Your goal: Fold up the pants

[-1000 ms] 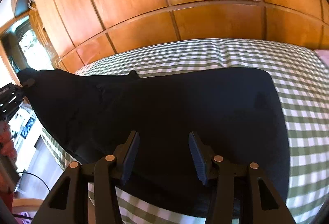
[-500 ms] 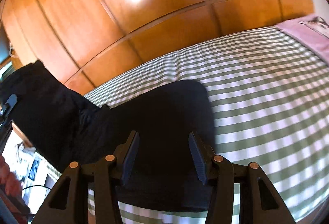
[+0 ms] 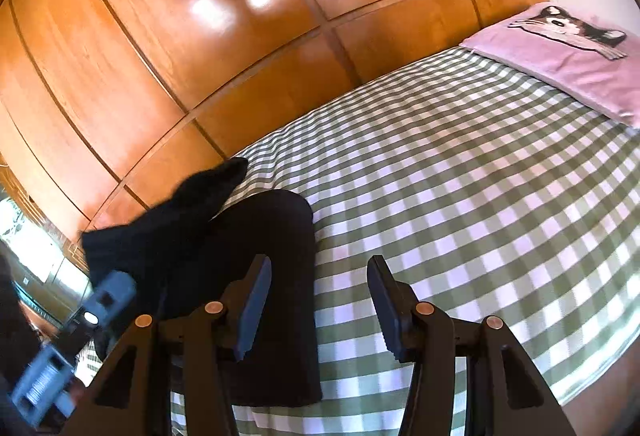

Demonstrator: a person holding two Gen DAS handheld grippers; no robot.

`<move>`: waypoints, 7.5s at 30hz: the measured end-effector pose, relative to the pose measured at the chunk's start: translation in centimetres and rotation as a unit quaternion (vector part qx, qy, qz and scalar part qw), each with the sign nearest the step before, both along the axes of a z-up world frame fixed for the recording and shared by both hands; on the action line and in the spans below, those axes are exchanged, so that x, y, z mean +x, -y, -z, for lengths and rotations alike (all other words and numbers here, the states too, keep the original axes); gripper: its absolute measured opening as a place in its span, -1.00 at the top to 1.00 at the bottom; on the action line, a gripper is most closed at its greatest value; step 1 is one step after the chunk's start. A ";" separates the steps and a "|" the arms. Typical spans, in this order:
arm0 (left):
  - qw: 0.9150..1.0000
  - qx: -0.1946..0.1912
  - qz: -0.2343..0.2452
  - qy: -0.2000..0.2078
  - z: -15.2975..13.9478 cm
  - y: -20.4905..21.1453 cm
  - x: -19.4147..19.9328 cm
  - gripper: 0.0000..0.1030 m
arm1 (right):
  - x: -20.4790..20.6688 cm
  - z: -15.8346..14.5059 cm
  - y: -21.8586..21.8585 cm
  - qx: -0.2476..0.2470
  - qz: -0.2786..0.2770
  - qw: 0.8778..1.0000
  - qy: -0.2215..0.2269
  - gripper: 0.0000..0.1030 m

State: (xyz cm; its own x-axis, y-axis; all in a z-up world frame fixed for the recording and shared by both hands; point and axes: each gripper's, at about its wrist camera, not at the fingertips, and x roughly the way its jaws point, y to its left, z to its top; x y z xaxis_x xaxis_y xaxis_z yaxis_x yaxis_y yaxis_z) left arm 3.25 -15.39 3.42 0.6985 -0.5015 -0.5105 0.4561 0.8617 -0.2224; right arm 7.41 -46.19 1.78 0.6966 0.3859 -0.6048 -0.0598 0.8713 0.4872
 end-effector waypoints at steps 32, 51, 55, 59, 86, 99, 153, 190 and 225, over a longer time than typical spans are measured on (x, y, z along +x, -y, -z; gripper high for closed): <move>0.987 0.029 -0.155 -0.045 5.2 -14.4 -2.3 0.24 | 5.6 2.9 -6.8 0.094 -0.120 0.987 -0.046 0.28; 0.987 0.118 -0.107 0.009 5.0 -10.6 -2.9 0.15 | 3.9 4.7 -4.1 0.130 -0.075 0.986 -0.072 0.72; 0.992 0.082 -0.094 -0.023 3.0 -12.4 -2.2 0.15 | 3.5 2.9 -3.7 0.113 -0.063 0.990 -0.062 0.56; 0.992 0.039 -0.116 -0.014 -0.4 -14.7 -0.3 0.13 | 2.5 -2.5 -4.5 0.010 -0.071 0.997 0.024 0.50; 0.979 0.138 -0.106 -0.108 4.9 -11.0 14.2 0.07 | 11.8 2.5 -12.1 -0.126 -0.106 0.986 0.005 1.00; 0.980 0.109 -0.140 -0.091 2.3 -11.8 7.2 0.08 | 4.7 -1.0 -11.2 -0.131 -0.126 0.983 0.032 0.91; 0.972 -0.089 -0.077 -0.202 6.5 -19.7 4.1 -0.48 | 3.4 5.6 -4.0 0.103 -0.097 0.984 -0.111 -0.42; 0.979 -0.023 -0.019 -0.204 7.8 -15.0 5.9 -0.88 | 6.3 6.9 -6.1 0.117 -0.150 0.976 -0.107 -0.43; 0.985 0.067 -0.087 -0.131 2.4 -13.4 9.7 0.00 | 11.7 1.7 -10.7 0.085 -0.155 0.984 -0.006 0.03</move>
